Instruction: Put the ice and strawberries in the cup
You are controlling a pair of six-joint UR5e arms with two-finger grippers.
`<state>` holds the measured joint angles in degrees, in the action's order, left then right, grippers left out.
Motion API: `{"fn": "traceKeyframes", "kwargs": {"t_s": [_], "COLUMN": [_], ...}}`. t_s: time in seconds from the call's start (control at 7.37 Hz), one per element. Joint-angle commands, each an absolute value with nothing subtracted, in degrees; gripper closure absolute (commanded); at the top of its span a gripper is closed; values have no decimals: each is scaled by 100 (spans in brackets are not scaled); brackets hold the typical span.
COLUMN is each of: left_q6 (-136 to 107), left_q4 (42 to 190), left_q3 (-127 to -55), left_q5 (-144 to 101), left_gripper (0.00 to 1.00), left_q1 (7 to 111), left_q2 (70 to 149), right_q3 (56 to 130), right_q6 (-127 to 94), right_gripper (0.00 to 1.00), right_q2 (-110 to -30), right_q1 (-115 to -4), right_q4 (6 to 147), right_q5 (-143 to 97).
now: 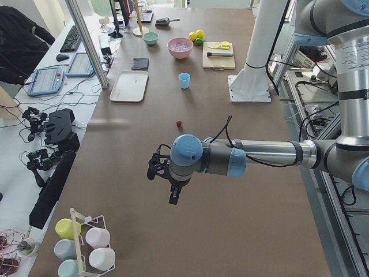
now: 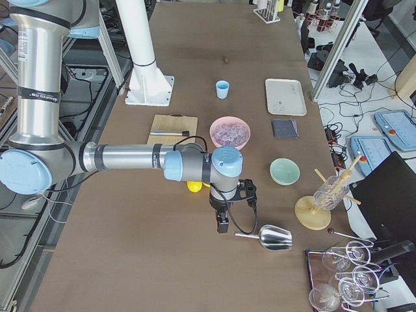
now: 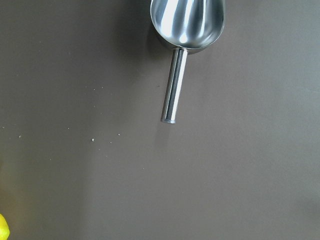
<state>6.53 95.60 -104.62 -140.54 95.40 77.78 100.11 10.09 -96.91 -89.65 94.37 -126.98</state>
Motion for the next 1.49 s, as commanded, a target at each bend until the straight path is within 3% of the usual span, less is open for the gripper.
{"fn": "traceKeyframes", "kwargs": {"t_s": [0.0, 0.95, 1.36], "left_q6": [536, 598, 563], "left_q4": [9562, 9589, 9580], "left_q3": [-10591, -10635, -10609], "left_q5": [-14045, -14106, -14098], "left_gripper": [3, 3, 3], "left_q1": [9510, 9510, 9510], "left_q2": [7743, 7734, 7778], "right_q3": [10055, 10107, 10581], "right_q6": [1002, 985, -559], "right_gripper": [0, 0, 1], "right_q2": [-9703, -9686, -9624], "right_q1": [-8965, -8965, -8597], "right_q4": [9439, 9439, 9431], "right_q5": [-12814, -13426, -13693]}}
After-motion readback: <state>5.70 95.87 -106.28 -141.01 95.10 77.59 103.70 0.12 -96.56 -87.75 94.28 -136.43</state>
